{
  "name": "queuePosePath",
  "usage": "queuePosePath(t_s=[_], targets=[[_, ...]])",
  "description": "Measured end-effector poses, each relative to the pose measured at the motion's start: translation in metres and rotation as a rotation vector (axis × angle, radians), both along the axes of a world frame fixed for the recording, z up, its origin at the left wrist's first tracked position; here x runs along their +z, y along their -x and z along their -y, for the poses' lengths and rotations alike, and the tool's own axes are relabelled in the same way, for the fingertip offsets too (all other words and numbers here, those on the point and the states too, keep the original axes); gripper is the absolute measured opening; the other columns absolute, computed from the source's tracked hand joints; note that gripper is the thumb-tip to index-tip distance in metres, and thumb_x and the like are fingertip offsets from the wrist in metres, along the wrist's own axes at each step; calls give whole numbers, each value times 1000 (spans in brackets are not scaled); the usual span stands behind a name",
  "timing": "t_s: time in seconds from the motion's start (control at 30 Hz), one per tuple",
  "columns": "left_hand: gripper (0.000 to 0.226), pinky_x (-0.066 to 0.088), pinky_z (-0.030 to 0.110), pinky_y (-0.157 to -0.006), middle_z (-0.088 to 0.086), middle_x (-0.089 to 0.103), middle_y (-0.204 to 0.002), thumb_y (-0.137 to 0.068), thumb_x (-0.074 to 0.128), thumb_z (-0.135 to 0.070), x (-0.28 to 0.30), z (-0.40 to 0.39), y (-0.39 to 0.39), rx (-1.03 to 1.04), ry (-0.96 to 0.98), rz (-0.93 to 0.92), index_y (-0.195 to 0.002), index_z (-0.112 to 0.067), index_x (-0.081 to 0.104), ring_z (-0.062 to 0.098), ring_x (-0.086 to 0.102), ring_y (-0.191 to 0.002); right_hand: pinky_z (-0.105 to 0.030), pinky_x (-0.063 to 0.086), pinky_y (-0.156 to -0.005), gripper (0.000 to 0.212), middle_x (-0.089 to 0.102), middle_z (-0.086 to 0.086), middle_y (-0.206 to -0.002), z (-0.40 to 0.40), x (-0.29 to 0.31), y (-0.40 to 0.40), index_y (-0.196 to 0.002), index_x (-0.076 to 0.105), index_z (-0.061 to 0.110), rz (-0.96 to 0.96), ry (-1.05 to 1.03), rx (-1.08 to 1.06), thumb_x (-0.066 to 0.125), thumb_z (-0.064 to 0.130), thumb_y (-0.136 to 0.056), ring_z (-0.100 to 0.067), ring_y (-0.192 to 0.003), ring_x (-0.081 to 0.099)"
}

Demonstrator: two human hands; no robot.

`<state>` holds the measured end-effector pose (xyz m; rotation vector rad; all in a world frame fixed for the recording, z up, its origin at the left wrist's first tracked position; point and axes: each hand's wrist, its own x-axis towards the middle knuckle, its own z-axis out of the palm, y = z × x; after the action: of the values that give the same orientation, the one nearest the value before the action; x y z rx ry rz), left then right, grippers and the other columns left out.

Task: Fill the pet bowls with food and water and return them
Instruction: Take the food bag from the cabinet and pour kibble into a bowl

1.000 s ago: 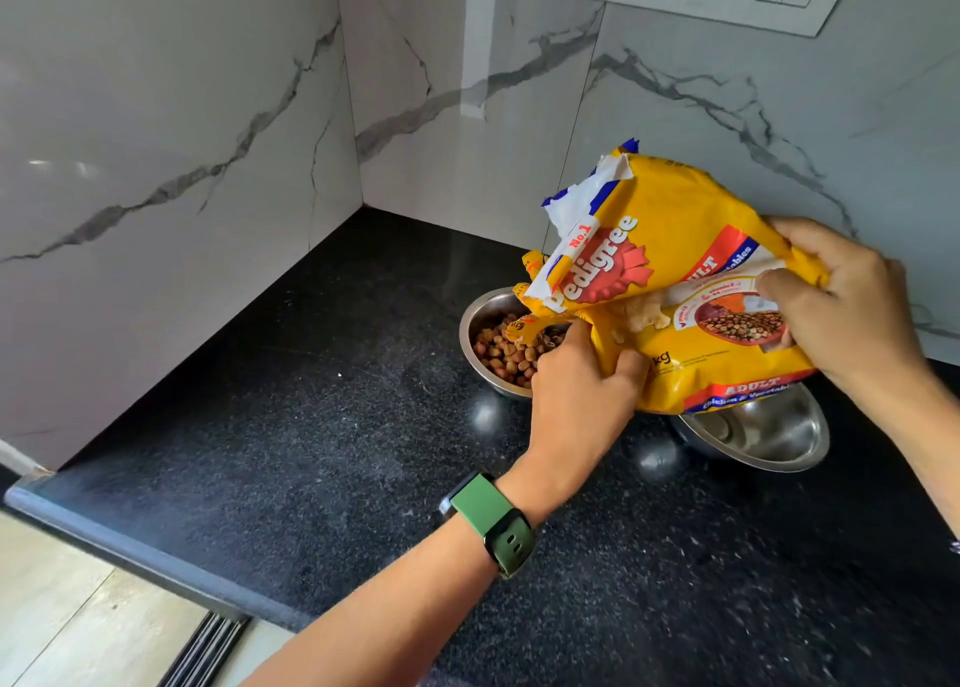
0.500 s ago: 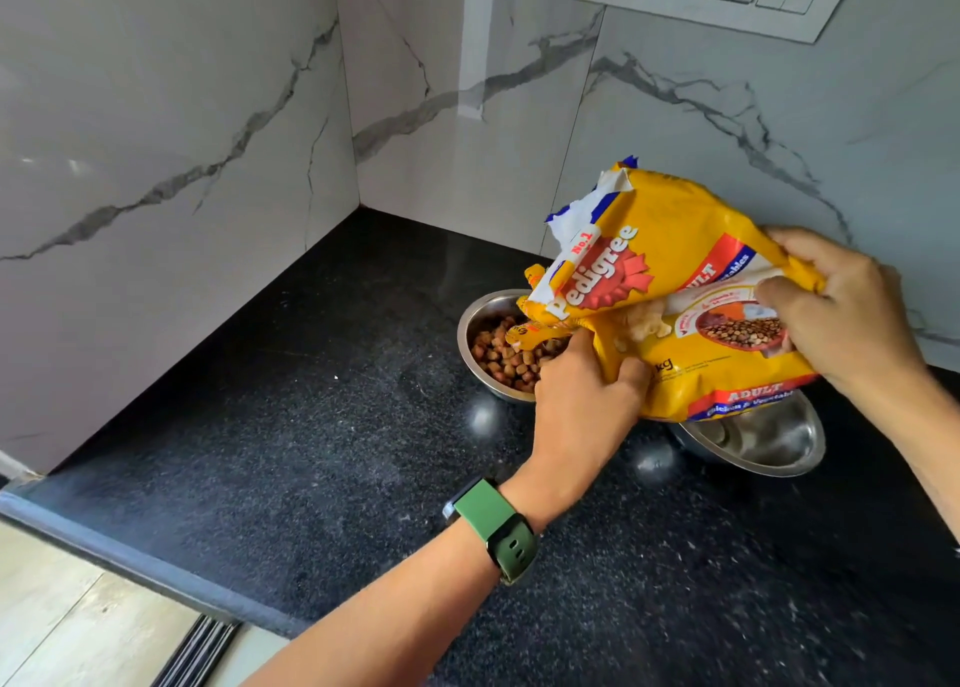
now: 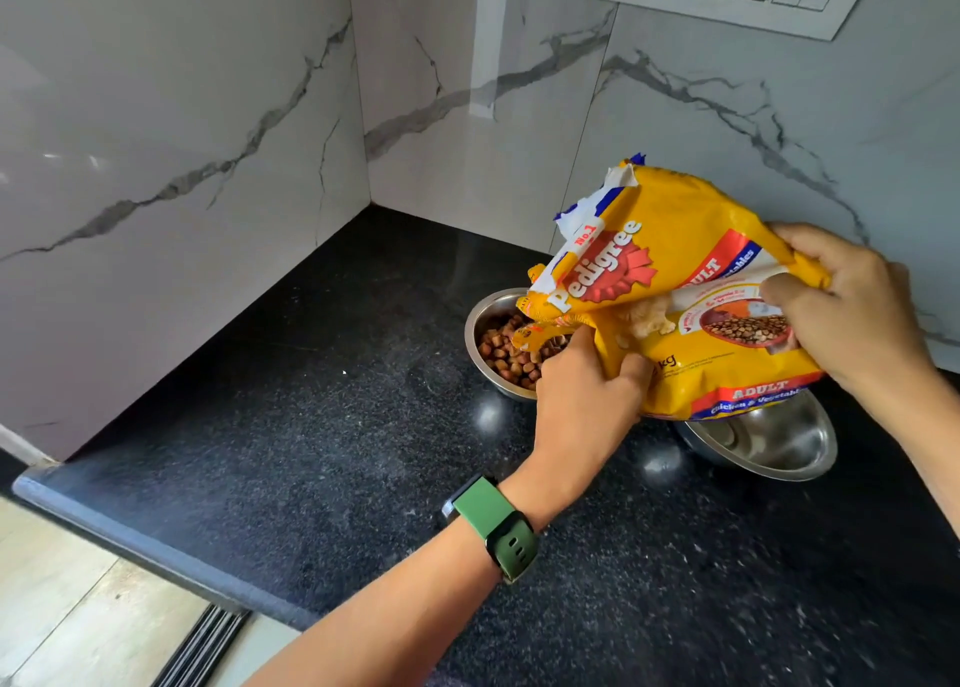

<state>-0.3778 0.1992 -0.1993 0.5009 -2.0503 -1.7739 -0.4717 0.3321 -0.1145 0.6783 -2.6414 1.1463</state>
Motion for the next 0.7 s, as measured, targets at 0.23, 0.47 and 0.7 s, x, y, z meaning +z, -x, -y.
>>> queuePosePath(t_s=[0.23, 0.47, 0.7], targets=[[25, 54, 39, -74, 5, 65, -78, -73, 48, -36, 7, 1, -5, 53, 111, -61, -89, -18, 51, 32, 65, -80, -23, 55, -59, 41, 66, 13, -82, 5, 8, -6, -102, 62, 46, -55, 107, 27, 51, 16, -76, -9, -73, 66], [19, 57, 45, -70, 10, 67, -81, -73, 48, -36, 2, -4, -6, 51, 105, -57, -85, -22, 48, 35, 66, -75, -32, 57, -58, 46, 66, 3, -85, 2, 3, -6, -96, 61, 56, -9, 49, 33, 51, 18, -75, -24, -78, 67], [30, 49, 36, -68, 6, 62, -72, -73, 46, -34, 11, -4, -9, 63, 182, -96, -91, -11, 54, 32, 61, -73, -17, 55, -64, 48, 65, 23, -81, -3, 5, -9, -103, 59, 55, -75, 150, 19, 50, 17, -76, 5, -70, 64]])
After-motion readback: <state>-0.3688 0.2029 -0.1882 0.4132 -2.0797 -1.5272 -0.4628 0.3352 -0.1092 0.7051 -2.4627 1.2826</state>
